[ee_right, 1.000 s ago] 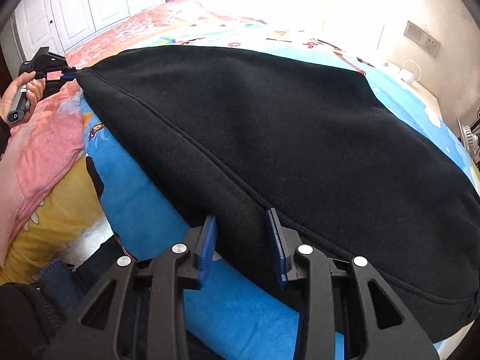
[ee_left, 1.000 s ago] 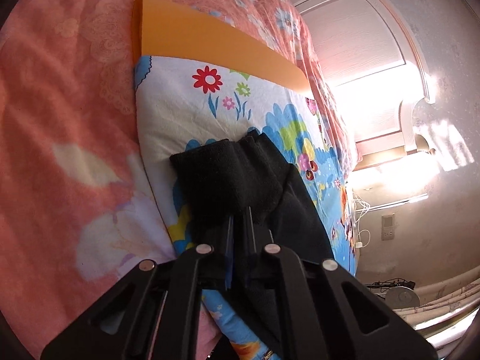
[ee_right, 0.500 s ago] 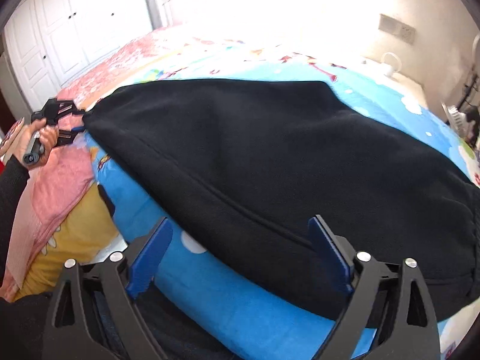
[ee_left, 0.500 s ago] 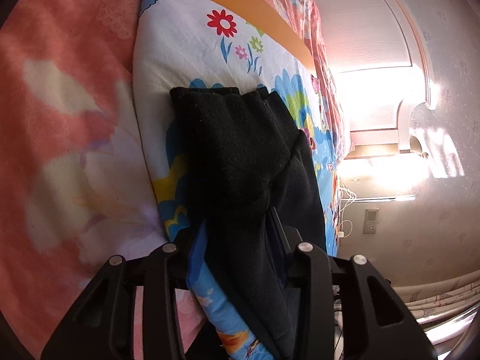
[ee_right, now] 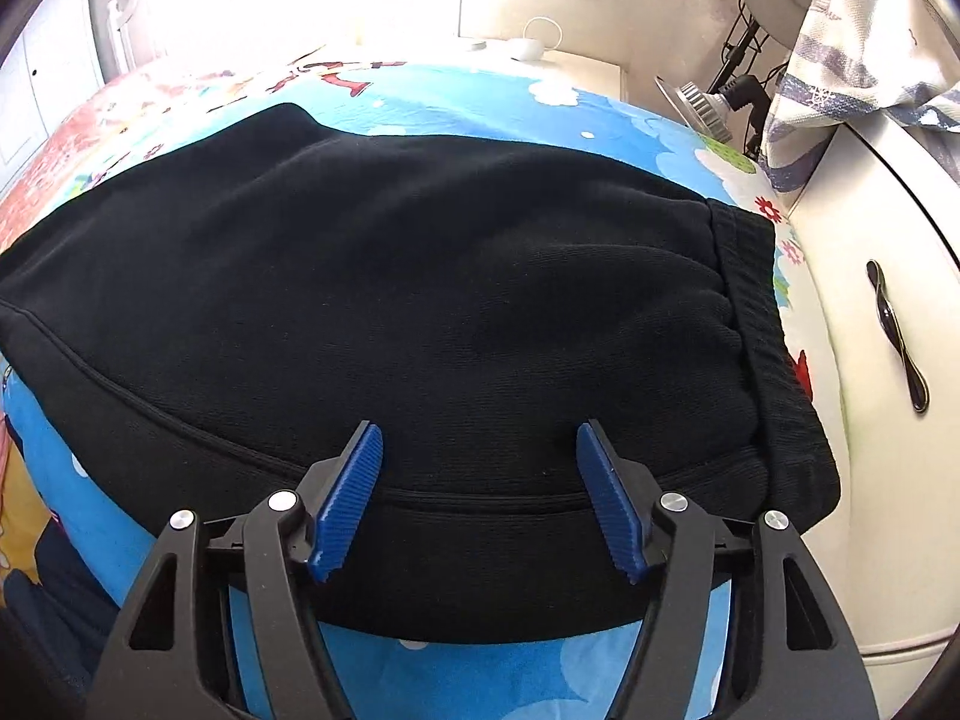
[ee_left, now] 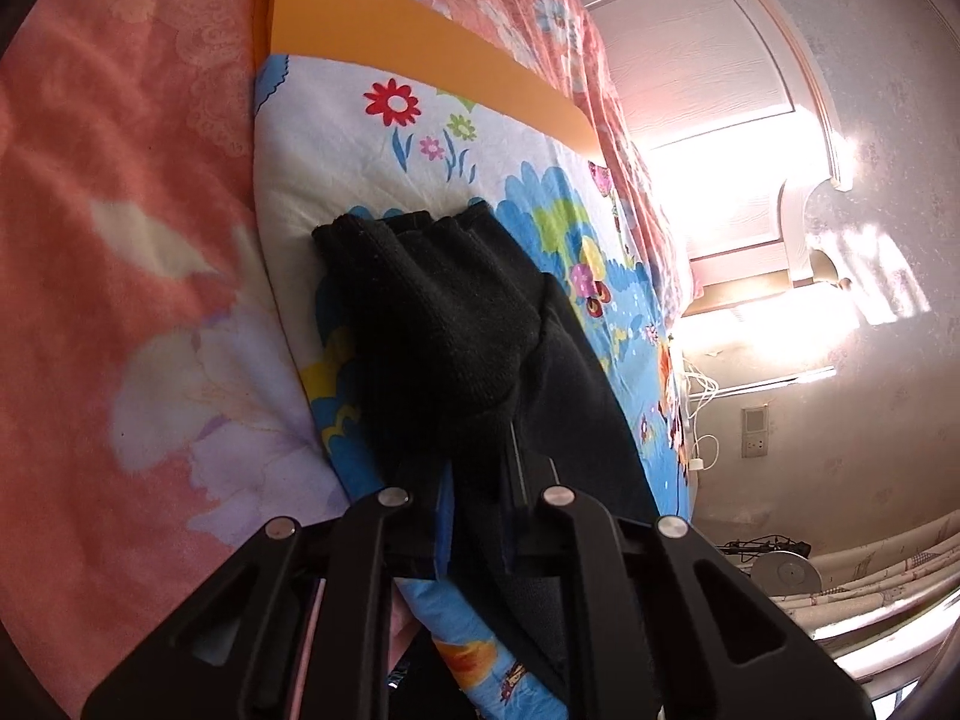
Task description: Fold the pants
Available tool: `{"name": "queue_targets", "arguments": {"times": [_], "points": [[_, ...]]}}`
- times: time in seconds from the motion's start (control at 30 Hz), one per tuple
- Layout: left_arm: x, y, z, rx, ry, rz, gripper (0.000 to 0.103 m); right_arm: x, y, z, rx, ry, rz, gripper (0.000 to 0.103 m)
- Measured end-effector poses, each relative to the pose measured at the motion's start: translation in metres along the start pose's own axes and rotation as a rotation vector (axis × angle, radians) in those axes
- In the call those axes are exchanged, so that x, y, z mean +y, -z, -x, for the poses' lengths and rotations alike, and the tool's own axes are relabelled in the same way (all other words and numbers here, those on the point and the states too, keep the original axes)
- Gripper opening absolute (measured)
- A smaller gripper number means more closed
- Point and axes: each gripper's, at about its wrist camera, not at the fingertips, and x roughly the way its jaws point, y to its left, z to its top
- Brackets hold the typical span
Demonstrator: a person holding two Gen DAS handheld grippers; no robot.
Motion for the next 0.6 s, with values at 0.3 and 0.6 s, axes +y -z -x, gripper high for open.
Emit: {"name": "queue_targets", "arguments": {"times": [0.3, 0.6], "points": [[0.014, -0.006, -0.012, 0.039, -0.045, -0.007, 0.011, 0.004, 0.004, 0.001, -0.014, 0.006, -0.002, 0.069], [0.038, -0.007, -0.023, 0.055, -0.033, 0.088, 0.029, 0.004, 0.006, 0.000, -0.021, 0.023, -0.010, 0.078]]}}
